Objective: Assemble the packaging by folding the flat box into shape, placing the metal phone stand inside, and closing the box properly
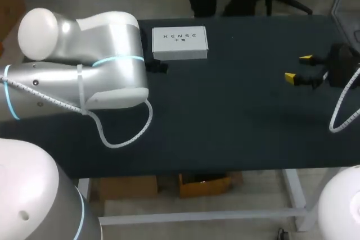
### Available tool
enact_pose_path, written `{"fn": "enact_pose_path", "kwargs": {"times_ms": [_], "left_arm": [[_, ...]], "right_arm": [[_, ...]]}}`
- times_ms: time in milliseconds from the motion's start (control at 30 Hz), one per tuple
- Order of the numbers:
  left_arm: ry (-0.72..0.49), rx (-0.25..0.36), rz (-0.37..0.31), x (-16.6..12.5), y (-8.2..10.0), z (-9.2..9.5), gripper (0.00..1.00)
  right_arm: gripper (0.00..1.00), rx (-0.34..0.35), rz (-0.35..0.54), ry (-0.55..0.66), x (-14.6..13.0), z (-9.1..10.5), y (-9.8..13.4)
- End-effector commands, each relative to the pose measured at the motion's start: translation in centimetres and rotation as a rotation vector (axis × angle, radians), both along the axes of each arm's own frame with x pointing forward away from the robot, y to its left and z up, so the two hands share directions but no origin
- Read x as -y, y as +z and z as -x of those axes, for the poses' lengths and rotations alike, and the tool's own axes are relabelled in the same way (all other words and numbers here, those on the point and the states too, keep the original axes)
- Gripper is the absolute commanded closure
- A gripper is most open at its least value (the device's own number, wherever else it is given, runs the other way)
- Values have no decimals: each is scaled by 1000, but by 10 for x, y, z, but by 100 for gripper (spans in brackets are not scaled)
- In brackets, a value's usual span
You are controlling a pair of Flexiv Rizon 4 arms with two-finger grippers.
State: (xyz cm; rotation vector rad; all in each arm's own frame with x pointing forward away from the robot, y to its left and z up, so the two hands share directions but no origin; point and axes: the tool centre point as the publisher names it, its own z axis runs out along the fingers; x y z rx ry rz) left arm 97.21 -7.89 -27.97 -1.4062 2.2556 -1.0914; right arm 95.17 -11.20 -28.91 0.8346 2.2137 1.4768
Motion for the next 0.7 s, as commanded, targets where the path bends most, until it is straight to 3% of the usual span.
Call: {"fn": "enact_pose_path", "kwargs": {"times_ms": [33, 233, 367, 567, 700], "left_arm": [[6, 112, 33, -6, 3, 6, 0], [-18, 183, -62, -20, 9, 3, 0], [-21, 192, -93, -27, 6, 0, 0], [-38, 202, -63, -32, 4, -3, 0], [-115, 235, -42, -33, 3, -5, 0]], "right_arm": [[0, -1, -1, 2, 1, 0, 0], [0, -1, -1, 2, 1, 0, 0], [0, -1, -1, 2, 1, 0, 0], [0, -1, -1, 2, 1, 0, 0], [0, -1, -1, 2, 1, 0, 0]]}}
